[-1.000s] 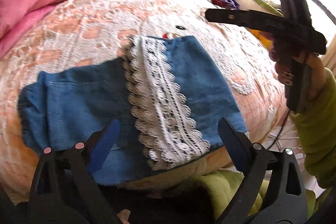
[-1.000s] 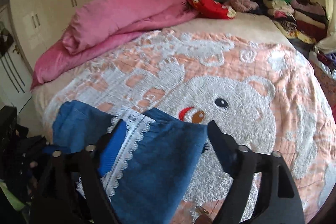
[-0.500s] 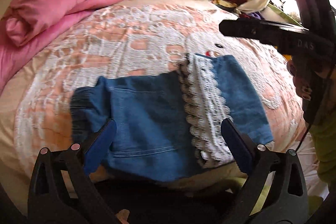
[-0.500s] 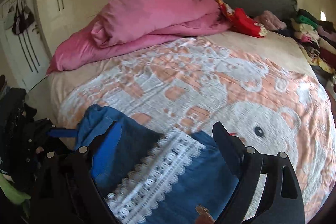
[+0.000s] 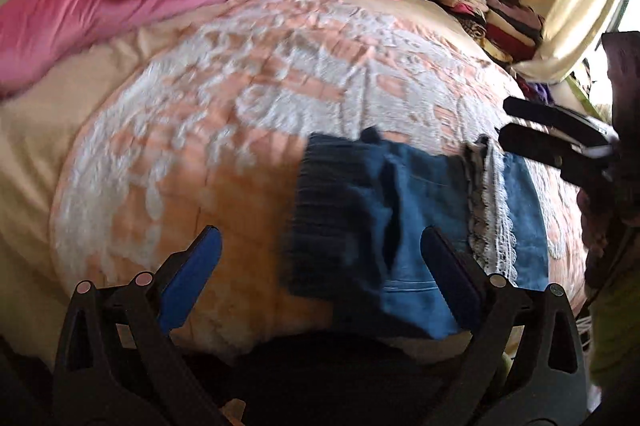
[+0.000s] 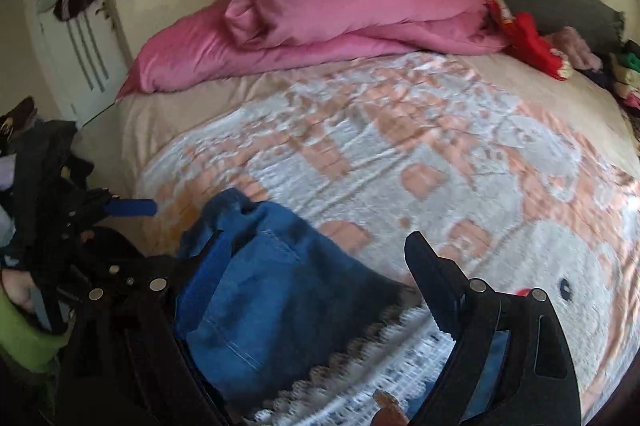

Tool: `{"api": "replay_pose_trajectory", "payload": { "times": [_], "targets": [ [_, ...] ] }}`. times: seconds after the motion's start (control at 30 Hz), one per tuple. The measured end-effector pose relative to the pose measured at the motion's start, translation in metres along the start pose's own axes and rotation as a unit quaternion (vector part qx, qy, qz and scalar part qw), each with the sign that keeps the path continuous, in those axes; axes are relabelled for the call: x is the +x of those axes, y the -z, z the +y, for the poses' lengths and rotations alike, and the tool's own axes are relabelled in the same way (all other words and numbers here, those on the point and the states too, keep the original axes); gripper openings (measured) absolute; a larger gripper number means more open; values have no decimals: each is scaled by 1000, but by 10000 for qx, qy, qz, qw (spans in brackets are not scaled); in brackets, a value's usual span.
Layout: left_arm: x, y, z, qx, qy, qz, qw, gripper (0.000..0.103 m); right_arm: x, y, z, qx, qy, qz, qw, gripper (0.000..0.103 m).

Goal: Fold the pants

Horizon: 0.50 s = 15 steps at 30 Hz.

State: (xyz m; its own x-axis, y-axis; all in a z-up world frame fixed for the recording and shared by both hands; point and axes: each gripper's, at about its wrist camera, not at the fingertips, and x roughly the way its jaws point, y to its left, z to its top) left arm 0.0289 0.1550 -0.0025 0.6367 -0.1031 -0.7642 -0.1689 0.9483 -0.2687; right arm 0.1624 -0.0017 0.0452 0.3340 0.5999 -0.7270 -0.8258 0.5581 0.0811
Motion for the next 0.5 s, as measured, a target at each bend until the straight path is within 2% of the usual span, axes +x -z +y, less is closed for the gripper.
{"api": "replay_pose_trajectory", "payload": {
  "times": [0.1, 0.2, 0.23, 0.3, 0.37, 0.5],
  "targets": [
    [11, 4, 10, -186, 331, 155, 9992, 93, 20, -6, 9, -36, -265, 228, 9994, 88],
    [24, 10, 9, -202, 511, 321, 9980, 93, 39, -11, 17, -73, -496, 421, 9979, 88],
    [30, 12, 7, -161, 562, 387, 9975, 91, 42, -13, 18, -94, -544, 454, 9974, 88],
    [39, 17, 5, -173, 627, 525, 9965, 80, 55, -18, 25, -182, -681, 563, 9959, 88],
    [45, 19, 4, -162, 674, 619, 9957, 76, 66, -21, 29, -240, -798, 690, 9941, 88],
    [45, 20, 11, -331, 849, 635, 9938, 76, 92, -24, 35, -339, -963, 1041, 9893, 88]
  ]
}}
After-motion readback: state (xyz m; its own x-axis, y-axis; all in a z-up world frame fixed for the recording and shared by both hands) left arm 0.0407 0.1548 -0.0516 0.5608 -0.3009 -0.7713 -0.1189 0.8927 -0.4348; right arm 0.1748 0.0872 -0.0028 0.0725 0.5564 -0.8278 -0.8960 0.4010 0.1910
